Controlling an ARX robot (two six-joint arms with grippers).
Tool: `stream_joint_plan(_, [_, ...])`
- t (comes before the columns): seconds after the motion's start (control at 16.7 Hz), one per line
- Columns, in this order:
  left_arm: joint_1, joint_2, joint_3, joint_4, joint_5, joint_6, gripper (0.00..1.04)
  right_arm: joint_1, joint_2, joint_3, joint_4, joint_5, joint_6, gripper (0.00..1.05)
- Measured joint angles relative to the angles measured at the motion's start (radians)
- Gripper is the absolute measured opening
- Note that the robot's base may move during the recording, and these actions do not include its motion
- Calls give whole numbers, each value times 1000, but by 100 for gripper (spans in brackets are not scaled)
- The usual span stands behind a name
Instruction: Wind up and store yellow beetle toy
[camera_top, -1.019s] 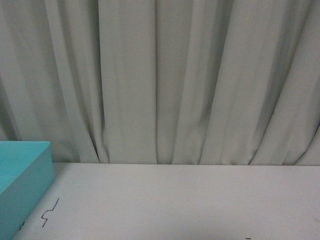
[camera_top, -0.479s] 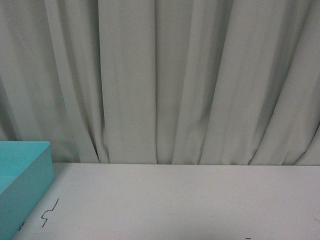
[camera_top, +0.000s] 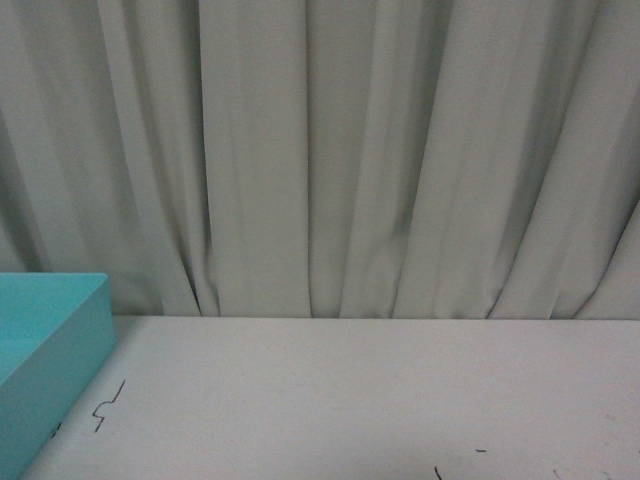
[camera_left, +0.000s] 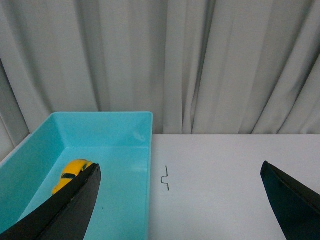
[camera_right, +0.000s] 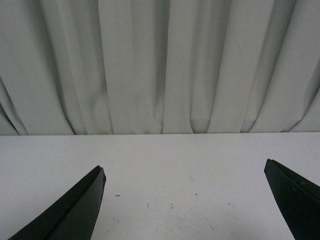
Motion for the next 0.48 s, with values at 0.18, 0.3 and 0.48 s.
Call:
stream_joint_plan(0.18, [0, 0, 0, 0, 0, 0, 98, 0, 0, 0, 1, 0, 0, 98])
stream_joint_plan(0.3, [0, 0, 0, 2, 0, 0, 98, 0, 0, 0, 2, 0, 0, 98])
stream_joint_plan(0.48, [0, 0, 0, 0, 0, 0, 98, 0, 0, 0, 3, 0, 0, 98])
